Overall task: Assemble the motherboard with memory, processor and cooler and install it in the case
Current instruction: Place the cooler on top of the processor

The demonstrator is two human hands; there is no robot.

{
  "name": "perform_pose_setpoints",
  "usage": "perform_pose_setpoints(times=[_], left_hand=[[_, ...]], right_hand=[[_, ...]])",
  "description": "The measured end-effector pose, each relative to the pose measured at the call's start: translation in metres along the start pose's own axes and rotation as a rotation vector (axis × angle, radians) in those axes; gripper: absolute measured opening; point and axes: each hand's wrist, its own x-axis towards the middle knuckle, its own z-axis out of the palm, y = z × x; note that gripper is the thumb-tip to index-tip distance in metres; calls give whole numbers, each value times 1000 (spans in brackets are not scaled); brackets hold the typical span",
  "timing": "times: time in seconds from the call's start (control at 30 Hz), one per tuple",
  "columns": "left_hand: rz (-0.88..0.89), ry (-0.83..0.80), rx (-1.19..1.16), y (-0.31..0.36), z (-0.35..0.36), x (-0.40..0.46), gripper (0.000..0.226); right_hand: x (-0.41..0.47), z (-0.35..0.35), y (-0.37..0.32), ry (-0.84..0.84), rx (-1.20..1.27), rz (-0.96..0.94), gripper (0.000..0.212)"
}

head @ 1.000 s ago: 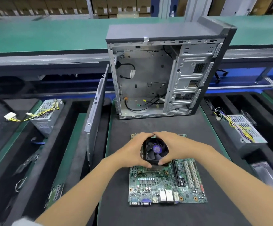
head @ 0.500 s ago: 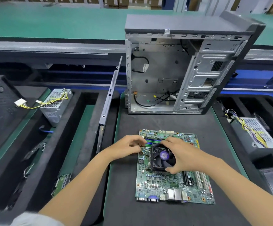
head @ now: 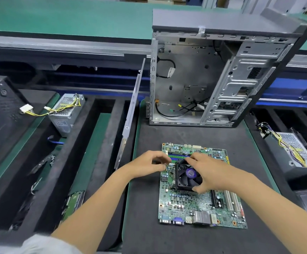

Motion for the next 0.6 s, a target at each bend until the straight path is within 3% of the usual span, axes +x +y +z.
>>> perform_pose_setpoints(times=[0.07,0.3,0.6], left_hand=[[17,7,-28,2,0,1,17],[36,14,138,9,15,18,40],[-51,-175,132,28,8,19,27]], right_hand=[[1,0,-1,-10,-16,3,88],[4,-7,-2,-84,127,59,106],[-2,-6,-9,-81,167,82,110]])
